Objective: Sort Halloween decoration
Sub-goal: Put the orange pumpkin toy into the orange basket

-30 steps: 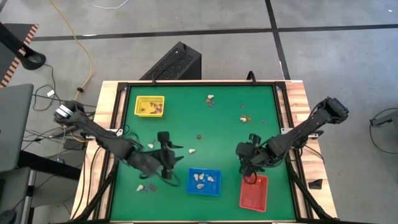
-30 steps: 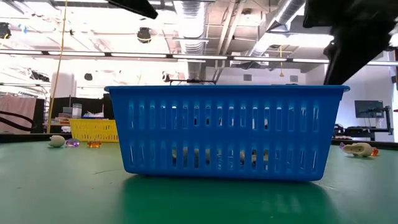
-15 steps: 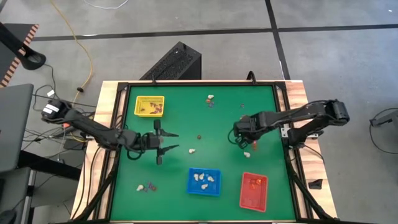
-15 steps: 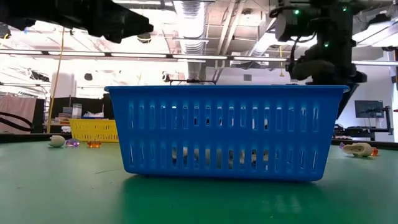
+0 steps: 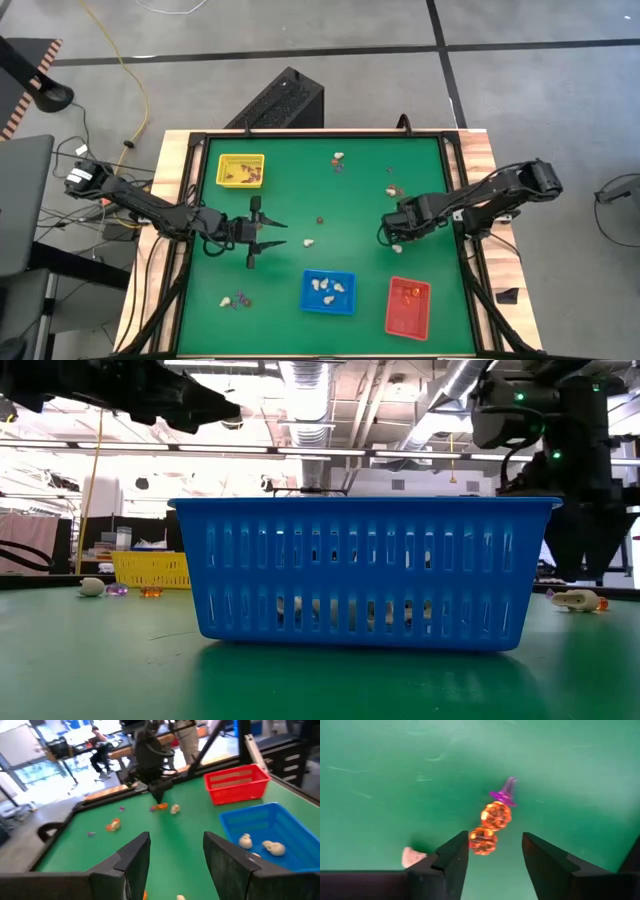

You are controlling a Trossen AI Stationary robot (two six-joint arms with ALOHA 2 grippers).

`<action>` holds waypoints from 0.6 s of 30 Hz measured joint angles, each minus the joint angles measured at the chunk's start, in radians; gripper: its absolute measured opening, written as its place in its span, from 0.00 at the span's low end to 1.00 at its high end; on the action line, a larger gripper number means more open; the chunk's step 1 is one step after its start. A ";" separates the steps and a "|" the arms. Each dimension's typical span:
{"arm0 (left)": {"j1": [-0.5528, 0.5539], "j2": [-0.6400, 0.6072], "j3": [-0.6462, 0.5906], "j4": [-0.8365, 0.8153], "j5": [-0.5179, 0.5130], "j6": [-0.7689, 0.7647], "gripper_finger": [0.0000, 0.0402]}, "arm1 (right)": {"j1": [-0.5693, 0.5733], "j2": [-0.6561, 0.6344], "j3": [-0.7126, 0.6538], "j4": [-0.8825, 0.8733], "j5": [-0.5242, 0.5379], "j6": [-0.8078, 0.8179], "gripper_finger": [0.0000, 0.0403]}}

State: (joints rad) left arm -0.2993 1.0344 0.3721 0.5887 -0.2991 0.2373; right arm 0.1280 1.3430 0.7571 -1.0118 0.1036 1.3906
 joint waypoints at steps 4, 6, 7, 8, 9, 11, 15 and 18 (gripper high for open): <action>0.000 -0.007 0.000 -0.008 0.065 -0.024 0.43 | 0.003 0.000 -0.001 0.009 0.010 0.029 0.59; -0.001 -0.007 0.000 -0.010 0.084 -0.031 0.43 | 0.005 0.000 -0.001 0.019 0.026 0.034 0.59; -0.001 -0.007 0.000 -0.010 0.087 -0.032 0.43 | 0.007 0.000 -0.001 0.033 0.044 0.034 0.59; -0.001 -0.007 0.000 -0.009 0.086 -0.030 0.43 | 0.010 0.000 -0.001 0.045 0.056 0.034 0.59; 0.000 -0.007 0.000 -0.009 0.086 -0.027 0.43 | 0.010 0.000 -0.001 0.050 0.059 0.034 0.59; 0.000 -0.007 0.000 -0.012 0.085 -0.021 0.43 | 0.010 0.000 -0.001 0.054 0.065 0.034 0.59; 0.000 -0.027 0.000 -0.046 0.076 -0.004 0.43 | 0.004 0.000 -0.034 0.069 0.080 0.047 0.59; 0.000 -0.083 0.000 -0.116 0.059 0.023 0.43 | -0.002 0.000 -0.096 0.135 0.079 0.050 0.59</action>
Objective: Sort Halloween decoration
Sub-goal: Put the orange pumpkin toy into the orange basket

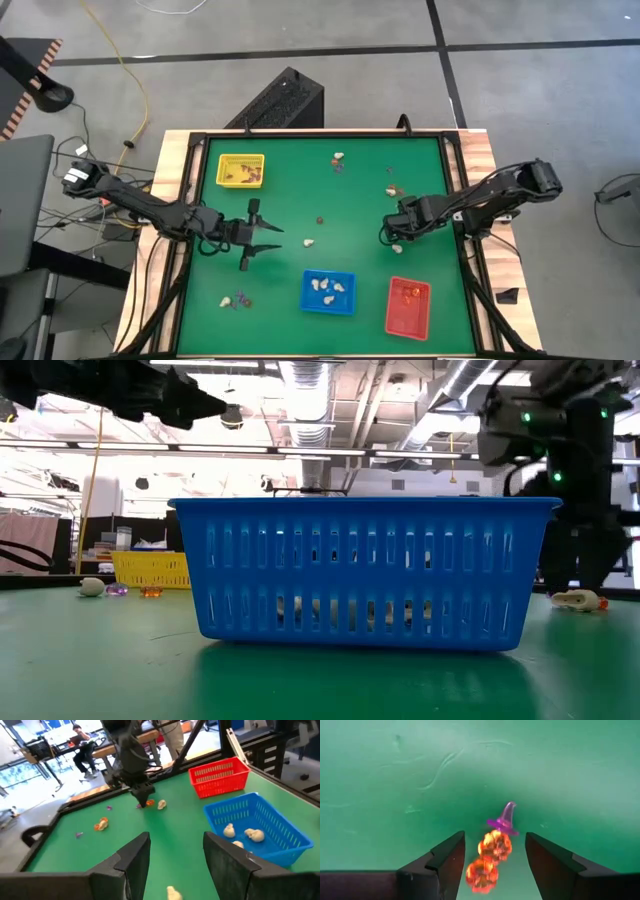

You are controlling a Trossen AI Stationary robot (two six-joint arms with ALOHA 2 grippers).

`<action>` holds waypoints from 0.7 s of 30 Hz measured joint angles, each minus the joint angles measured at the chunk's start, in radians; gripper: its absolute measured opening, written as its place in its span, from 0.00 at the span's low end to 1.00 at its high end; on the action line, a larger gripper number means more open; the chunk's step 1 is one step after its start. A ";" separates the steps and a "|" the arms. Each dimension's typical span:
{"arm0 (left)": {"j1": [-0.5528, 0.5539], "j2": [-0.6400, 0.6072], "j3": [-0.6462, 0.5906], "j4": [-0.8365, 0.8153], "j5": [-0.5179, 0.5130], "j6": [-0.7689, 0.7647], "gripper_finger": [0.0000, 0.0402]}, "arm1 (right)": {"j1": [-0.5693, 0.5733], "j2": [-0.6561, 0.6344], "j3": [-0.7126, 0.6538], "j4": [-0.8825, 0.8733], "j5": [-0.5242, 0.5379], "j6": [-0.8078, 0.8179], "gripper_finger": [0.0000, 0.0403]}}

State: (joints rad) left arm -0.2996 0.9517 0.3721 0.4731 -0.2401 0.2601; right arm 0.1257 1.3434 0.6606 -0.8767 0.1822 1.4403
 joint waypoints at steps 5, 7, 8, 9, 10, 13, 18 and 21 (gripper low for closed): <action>0.000 -0.182 0.000 -0.129 -0.004 -0.016 0.43 | -0.002 -0.003 -0.061 0.116 0.008 -0.012 0.59; 0.000 -0.254 0.000 -0.176 0.007 -0.039 0.43 | 0.002 -0.003 -0.063 0.112 0.009 0.001 0.58; 0.000 -0.288 0.000 -0.200 0.017 -0.048 0.43 | 0.008 -0.003 -0.063 0.111 0.009 0.007 0.57; -0.001 -0.314 0.000 -0.222 0.025 -0.057 0.43 | 0.013 -0.003 -0.063 0.110 0.009 0.014 0.55; -0.001 -0.338 0.000 -0.236 0.031 -0.063 0.43 | 0.016 -0.003 -0.063 0.108 0.009 0.022 0.54; -0.006 -0.382 0.000 -0.278 0.035 -0.079 0.43 | 0.029 -0.003 -0.063 0.107 0.010 0.040 0.47; -0.020 -0.391 0.000 -0.295 0.035 -0.078 0.43 | 0.043 -0.002 -0.064 0.100 0.011 0.074 0.33; -0.021 -0.391 0.000 -0.299 0.034 -0.073 0.43 | 0.048 -0.004 -0.063 0.099 0.012 0.077 0.30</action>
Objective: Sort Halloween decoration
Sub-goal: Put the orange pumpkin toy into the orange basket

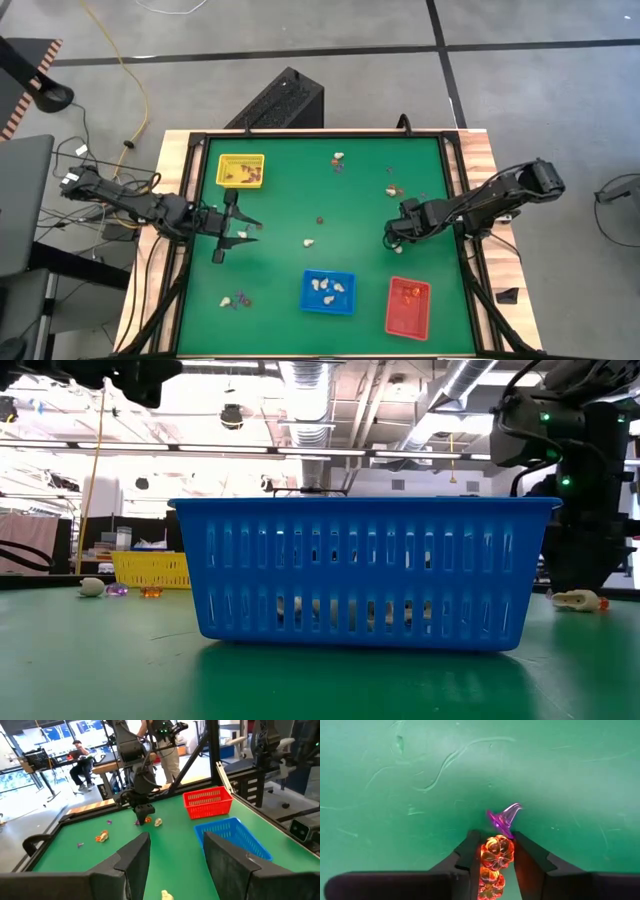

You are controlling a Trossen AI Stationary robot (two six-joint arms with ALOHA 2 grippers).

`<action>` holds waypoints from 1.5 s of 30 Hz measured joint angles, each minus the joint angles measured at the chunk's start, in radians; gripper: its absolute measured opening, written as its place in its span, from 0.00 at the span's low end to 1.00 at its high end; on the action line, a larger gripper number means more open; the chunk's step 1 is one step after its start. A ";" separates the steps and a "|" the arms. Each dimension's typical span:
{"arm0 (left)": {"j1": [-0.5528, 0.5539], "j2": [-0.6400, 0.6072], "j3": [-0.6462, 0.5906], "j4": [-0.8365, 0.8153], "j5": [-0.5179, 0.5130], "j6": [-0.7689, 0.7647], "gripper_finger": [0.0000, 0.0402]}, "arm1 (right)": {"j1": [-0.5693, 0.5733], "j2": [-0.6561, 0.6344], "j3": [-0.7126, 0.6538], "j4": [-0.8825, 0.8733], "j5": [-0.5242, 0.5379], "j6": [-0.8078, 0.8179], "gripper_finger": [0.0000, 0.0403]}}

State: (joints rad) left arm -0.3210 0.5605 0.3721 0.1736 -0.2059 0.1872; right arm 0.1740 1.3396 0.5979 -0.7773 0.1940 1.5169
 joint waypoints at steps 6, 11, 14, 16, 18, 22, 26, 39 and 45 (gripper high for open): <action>0.000 0.000 0.000 -0.002 -0.006 0.010 0.43 | 0.001 0.003 0.067 -0.005 -0.024 -0.073 0.37; 0.000 0.000 0.000 -0.001 -0.009 0.010 0.43 | 0.022 0.003 0.184 -0.004 -0.036 -0.161 0.36; 0.000 0.000 0.000 -0.004 -0.009 0.010 0.43 | 0.080 0.003 0.265 0.001 -0.069 -0.179 0.34; 0.000 0.000 0.000 -0.006 -0.009 0.009 0.43 | 0.138 0.003 0.317 0.002 -0.099 -0.163 0.33; 0.000 0.000 0.000 -0.006 -0.010 0.009 0.43 | 0.210 0.002 0.364 0.005 -0.102 -0.103 0.32; 0.000 0.000 0.000 -0.006 -0.010 0.010 0.43 | 0.383 0.016 0.418 0.013 -0.095 0.109 0.33; 0.000 0.000 0.000 -0.004 -0.011 0.011 0.43 | 0.527 0.065 0.424 0.006 -0.098 0.336 0.33; 0.000 0.000 0.000 0.016 -0.017 0.013 0.43 | 0.613 0.185 0.423 -0.007 -0.201 0.448 0.50; 0.000 0.000 0.000 0.020 -0.018 0.019 0.43 | 0.576 0.105 0.423 -0.026 -0.221 0.360 0.57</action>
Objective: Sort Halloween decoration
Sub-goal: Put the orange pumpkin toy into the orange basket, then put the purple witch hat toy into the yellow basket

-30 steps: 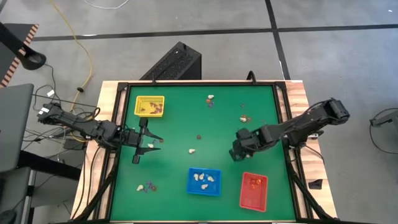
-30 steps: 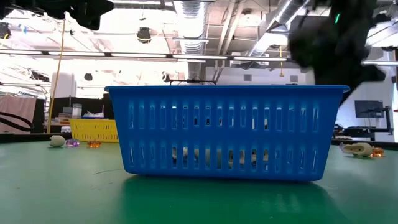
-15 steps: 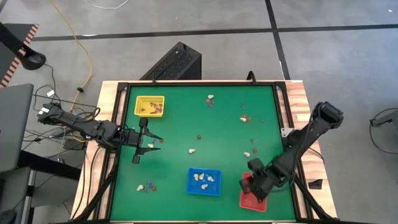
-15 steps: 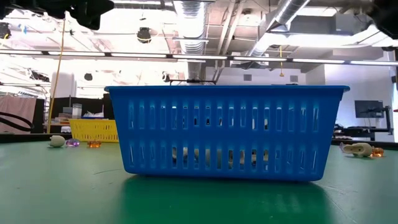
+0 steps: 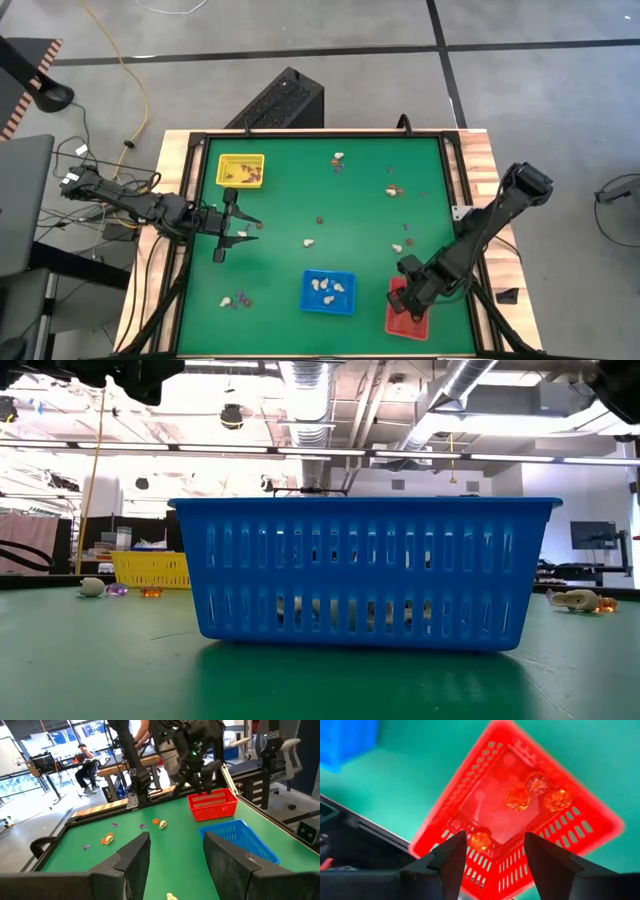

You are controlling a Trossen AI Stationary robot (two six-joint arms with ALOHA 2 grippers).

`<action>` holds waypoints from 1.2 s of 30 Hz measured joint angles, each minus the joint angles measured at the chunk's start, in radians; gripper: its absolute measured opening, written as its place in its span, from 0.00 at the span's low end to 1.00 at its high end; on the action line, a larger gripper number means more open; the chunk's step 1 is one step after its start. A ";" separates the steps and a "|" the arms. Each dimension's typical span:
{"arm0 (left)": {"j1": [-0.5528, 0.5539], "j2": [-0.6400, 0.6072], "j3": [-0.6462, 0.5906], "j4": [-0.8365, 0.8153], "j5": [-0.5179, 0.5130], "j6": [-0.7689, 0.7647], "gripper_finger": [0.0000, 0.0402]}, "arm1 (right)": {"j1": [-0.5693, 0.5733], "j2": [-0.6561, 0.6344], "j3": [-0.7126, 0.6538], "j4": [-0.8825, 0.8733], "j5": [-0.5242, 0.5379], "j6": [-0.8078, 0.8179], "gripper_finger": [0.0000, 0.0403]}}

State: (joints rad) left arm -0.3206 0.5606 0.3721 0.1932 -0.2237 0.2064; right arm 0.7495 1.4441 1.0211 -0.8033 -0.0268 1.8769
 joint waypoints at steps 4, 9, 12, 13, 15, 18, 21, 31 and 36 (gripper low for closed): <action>0.000 0.000 0.000 0.000 0.000 0.011 0.43 | -0.034 -0.075 0.000 -0.142 0.058 -0.004 0.57; 0.000 0.000 0.000 0.000 0.000 0.013 0.43 | -0.132 -0.111 0.000 -0.429 0.138 -0.004 0.56; 0.000 0.000 0.000 0.000 0.000 0.013 0.43 | -0.233 -0.111 -0.005 -0.493 0.162 -0.087 0.55; 0.000 0.000 0.000 0.000 0.000 0.013 0.43 | -0.273 -0.111 -0.016 -0.476 0.165 -0.137 0.55; 0.000 0.000 0.000 0.000 0.000 0.013 0.43 | -0.356 -0.108 -0.046 -0.425 0.164 -0.245 0.55; 0.000 0.000 0.000 0.000 0.000 0.013 0.43 | -0.481 -0.101 -0.091 -0.351 0.164 -0.407 0.55; 0.000 0.000 0.000 -0.001 0.000 0.014 0.43 | -0.589 -0.101 -0.137 -0.297 0.164 -0.528 0.55; 0.000 0.000 0.000 -0.011 0.000 0.026 0.43 | -0.776 -0.101 -0.277 -0.105 0.129 -0.723 0.55; 0.000 0.000 0.000 -0.023 0.000 0.026 0.43 | -0.779 -0.101 -0.316 -0.067 0.126 -0.723 0.55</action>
State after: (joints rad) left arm -0.3206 0.5607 0.3721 0.1703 -0.2240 0.2325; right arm -0.0299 1.3434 0.7054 -0.8700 0.0992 1.1543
